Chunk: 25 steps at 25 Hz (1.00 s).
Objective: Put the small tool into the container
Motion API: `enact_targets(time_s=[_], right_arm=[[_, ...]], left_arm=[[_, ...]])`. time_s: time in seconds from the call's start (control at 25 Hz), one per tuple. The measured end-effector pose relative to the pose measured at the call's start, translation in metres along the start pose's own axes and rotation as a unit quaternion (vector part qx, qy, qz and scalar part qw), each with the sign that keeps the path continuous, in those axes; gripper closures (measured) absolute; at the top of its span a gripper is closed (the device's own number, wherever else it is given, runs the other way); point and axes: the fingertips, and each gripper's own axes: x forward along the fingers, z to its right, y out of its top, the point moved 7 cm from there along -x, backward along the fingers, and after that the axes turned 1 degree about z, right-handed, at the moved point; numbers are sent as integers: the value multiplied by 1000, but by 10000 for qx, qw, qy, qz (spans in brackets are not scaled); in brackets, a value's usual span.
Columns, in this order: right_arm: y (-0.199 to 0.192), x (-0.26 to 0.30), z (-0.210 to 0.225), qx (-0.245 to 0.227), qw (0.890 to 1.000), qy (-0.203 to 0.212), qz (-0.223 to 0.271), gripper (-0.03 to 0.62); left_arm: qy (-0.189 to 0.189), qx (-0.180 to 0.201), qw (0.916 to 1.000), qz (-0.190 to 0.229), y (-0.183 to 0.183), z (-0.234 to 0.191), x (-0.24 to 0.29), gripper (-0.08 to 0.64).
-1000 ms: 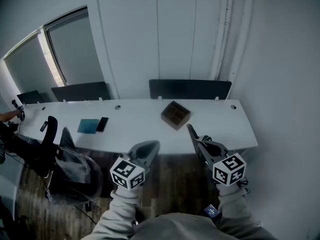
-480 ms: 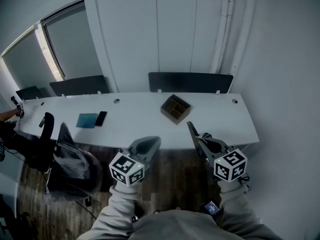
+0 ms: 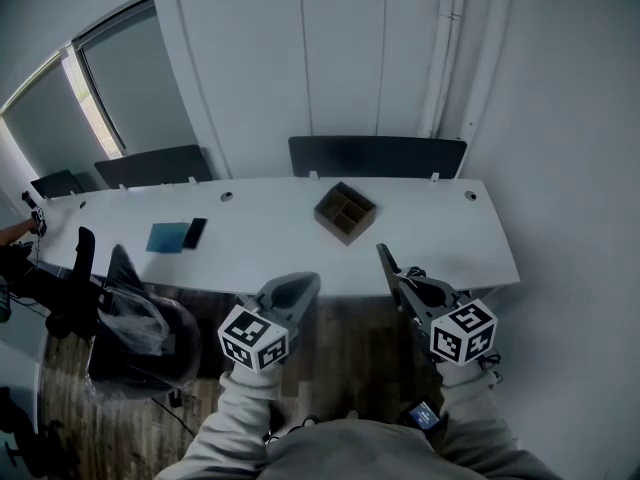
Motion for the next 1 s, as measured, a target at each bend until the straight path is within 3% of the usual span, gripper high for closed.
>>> enact_targets(time_s=[0.52,1.0], right_arm=[[-12,-4,66,315,9994,13,128,571],[-13,62,114,149,9998,-2,103,571]], left_arm=[[226,54,9997,-111,-5,-11,41,558],[151,24,9999,28,-27,-82,97,558]])
